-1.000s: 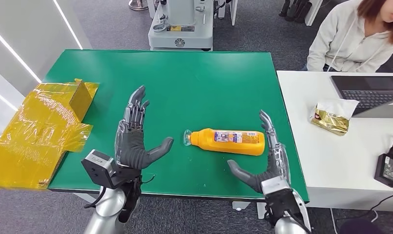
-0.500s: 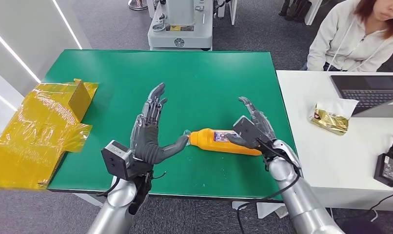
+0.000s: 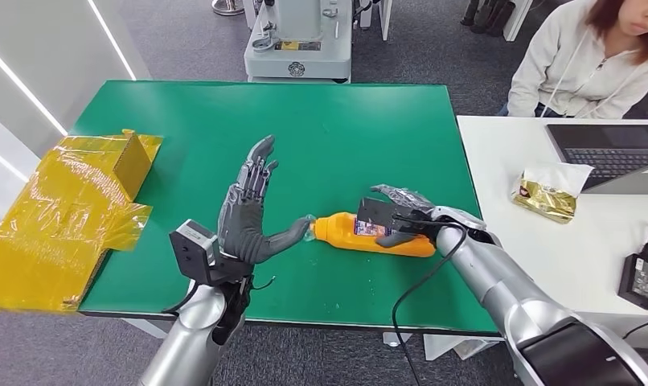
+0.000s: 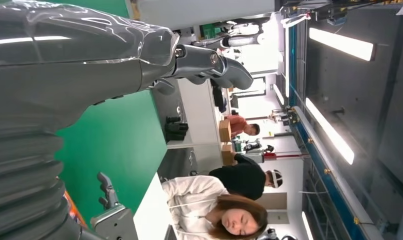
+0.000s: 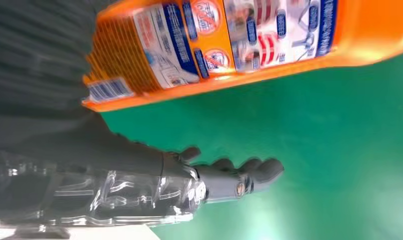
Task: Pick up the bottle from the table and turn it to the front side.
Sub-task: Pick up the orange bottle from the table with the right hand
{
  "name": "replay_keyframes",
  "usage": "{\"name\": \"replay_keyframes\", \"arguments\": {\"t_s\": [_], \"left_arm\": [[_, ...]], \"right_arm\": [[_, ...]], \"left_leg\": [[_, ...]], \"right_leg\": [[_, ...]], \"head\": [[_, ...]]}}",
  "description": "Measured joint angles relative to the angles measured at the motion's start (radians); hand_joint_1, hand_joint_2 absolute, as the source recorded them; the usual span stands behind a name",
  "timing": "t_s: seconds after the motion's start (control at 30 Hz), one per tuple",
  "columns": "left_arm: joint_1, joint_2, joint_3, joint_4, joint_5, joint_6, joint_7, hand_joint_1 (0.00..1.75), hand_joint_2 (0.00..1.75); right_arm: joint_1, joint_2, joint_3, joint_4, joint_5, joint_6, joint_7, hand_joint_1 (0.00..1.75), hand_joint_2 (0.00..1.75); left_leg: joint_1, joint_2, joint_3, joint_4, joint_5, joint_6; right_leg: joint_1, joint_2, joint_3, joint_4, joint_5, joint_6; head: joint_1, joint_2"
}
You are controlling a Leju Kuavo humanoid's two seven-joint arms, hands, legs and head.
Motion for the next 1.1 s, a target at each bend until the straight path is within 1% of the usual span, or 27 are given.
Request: {"name": "replay_keyframes", "arguments": {"t_s": [0.17, 0.37, 0.43, 0.47, 0.5, 0.57, 0.6, 0.8, 0.97, 1.1], "left_arm": [[0.001, 0.010, 0.001, 0.005, 0.038, -0.021, 0.002, 0.00, 1.75], [0.007, 0.018, 0.003, 0.005, 0.083, -0.047, 0.011, 0.00, 1.75], [0.010, 0.018, 0.004, 0.005, 0.092, -0.053, 0.015, 0.00, 1.75], [0.010, 0.019, 0.004, 0.005, 0.094, -0.054, 0.018, 0.00, 1.75], [0.011, 0.019, 0.004, 0.005, 0.096, -0.055, 0.021, 0.00, 1.75], [0.011, 0.020, 0.004, 0.006, 0.097, -0.056, 0.024, 0.00, 1.75], [0.011, 0.020, 0.004, 0.006, 0.098, -0.056, 0.024, 0.00, 1.75], [0.012, 0.019, 0.007, 0.006, 0.104, -0.059, 0.042, 0.00, 1.75], [0.016, 0.019, 0.010, 0.006, 0.104, -0.060, 0.045, 0.00, 1.75], [0.029, 0.019, 0.016, 0.004, 0.098, -0.057, 0.045, 0.00, 1.75]], "right_arm": [[-0.027, -0.012, 0.056, 0.047, -0.011, 0.041, -0.003, 0.00, 1.75], [-0.056, -0.037, 0.112, 0.060, -0.047, 0.091, 0.002, 0.00, 1.75], [-0.060, -0.046, 0.133, 0.061, -0.055, 0.091, 0.007, 0.19, 1.75], [-0.061, -0.050, 0.145, 0.060, -0.059, 0.088, 0.010, 0.57, 1.75], [-0.061, -0.054, 0.158, 0.060, -0.063, 0.083, 0.012, 0.99, 1.75], [-0.061, -0.063, 0.185, 0.059, -0.065, 0.072, 0.016, 1.67, 1.75], [-0.061, -0.066, 0.197, 0.058, -0.066, 0.067, 0.017, 1.73, 1.75], [-0.059, -0.084, 0.265, 0.042, -0.102, 0.028, 0.021, 1.74, 1.75], [-0.057, -0.096, 0.307, 0.029, -0.095, -0.008, 0.029, 1.75, 1.75], [-0.045, -0.105, 0.323, 0.016, -0.143, -0.047, 0.006, 1.75, 1.75]], "left_leg": [[0.000, 0.000, 0.000, 0.000, 0.000, 0.000], [0.000, 0.000, 0.000, 0.000, 0.000, 0.000], [0.000, 0.000, 0.000, 0.000, 0.000, 0.000], [0.000, 0.000, 0.000, 0.000, 0.000, 0.000], [0.000, 0.000, 0.000, 0.000, 0.000, 0.000], [0.000, 0.000, 0.000, 0.000, 0.000, 0.000], [0.000, 0.000, 0.000, 0.000, 0.000, 0.000], [0.000, 0.000, 0.000, 0.000, 0.000, 0.000], [0.000, 0.000, 0.000, 0.000, 0.000, 0.000], [0.000, 0.000, 0.001, 0.000, 0.000, 0.000]], "right_leg": [[0.000, 0.000, 0.000, 0.000, 0.000, 0.000], [0.000, 0.000, 0.000, 0.000, 0.000, 0.000], [0.000, 0.000, 0.000, 0.000, 0.000, 0.000], [0.000, 0.000, 0.000, 0.000, 0.000, 0.000], [0.000, 0.000, 0.000, 0.000, 0.000, 0.000], [0.000, 0.000, 0.000, 0.000, 0.000, 0.000], [0.000, 0.000, 0.000, 0.000, 0.000, 0.000], [0.000, 0.000, 0.000, 0.000, 0.000, 0.000], [0.000, 0.000, 0.000, 0.000, 0.000, 0.000], [0.000, 0.000, 0.000, 0.000, 0.000, 0.000]], "head": [[0.000, 0.000], [0.000, 0.000], [0.000, 0.000], [0.000, 0.000], [0.000, 0.000], [0.000, 0.000], [0.000, 0.000], [0.000, 0.000], [0.000, 0.000], [0.000, 0.000]]}}
